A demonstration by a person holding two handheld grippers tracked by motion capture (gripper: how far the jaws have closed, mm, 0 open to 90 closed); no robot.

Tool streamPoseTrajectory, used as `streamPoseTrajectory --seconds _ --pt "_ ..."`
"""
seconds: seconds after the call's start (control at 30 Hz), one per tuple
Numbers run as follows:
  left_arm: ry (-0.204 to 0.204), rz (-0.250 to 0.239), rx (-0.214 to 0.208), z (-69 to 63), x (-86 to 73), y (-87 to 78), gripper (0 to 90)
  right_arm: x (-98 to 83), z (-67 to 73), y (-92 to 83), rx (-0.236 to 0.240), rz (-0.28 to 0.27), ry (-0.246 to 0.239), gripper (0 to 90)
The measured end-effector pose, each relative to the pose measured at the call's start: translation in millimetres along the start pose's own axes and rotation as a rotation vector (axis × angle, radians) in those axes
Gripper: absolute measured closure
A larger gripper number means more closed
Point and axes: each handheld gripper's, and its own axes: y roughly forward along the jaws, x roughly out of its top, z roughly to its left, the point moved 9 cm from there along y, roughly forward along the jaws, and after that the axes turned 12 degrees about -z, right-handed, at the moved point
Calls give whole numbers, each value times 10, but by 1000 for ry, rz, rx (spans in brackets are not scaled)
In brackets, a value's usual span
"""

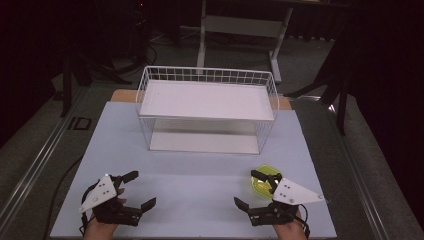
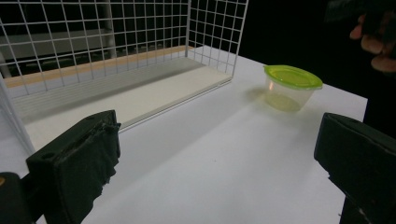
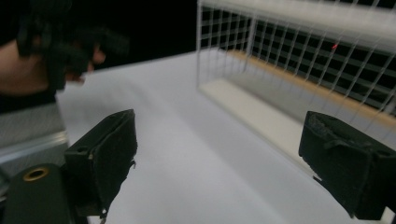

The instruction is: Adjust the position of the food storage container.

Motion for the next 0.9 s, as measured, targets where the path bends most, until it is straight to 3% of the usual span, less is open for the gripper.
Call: streamPoseTrajectory --seconds 0.1,0.13,0.17,0.2,0.37,0.4,0.43,0.63,0.73,0.83,0.87,0.9 --pt "-1 -2 3 5 5 -1 12 81 -90 10 -43 -16 -1 114" --pt "-1 -4 3 6 6 -3 12 101 -183 15 -75 -9 0 114" --pt "-1 -4 3 6 6 -3 12 101 -183 15 -75 -9 0 114" --pt "0 -3 5 10 3 -2 12 113 -298 5 -101 -6 -1 114" --pt "-6 -2 1 7 -6 15 12 106 -487 -44 -152 -1 -20 116" --pt "-7 -1 1 6 -8 18 12 75 -564 -78 -143 19 -16 116" --pt "-6 1 2 6 -11 20 12 52 -625 -99 -172 35 -23 116" --pt "-4 1 2 -2 -11 23 12 -81 -817 -220 -218 84 -18 140" --pt "-3 3 0 -2 -15 26 12 -160 -914 -366 -255 88 -8 217" --pt "-2 6 -2 -5 -20 30 12 -204 -959 -443 -274 102 -30 276" --pt "0 7 -2 -7 -20 30 12 -272 -1016 -531 -321 131 -67 346" --pt "1 7 -1 -8 -19 32 12 -272 -1016 -531 -321 131 -67 346"
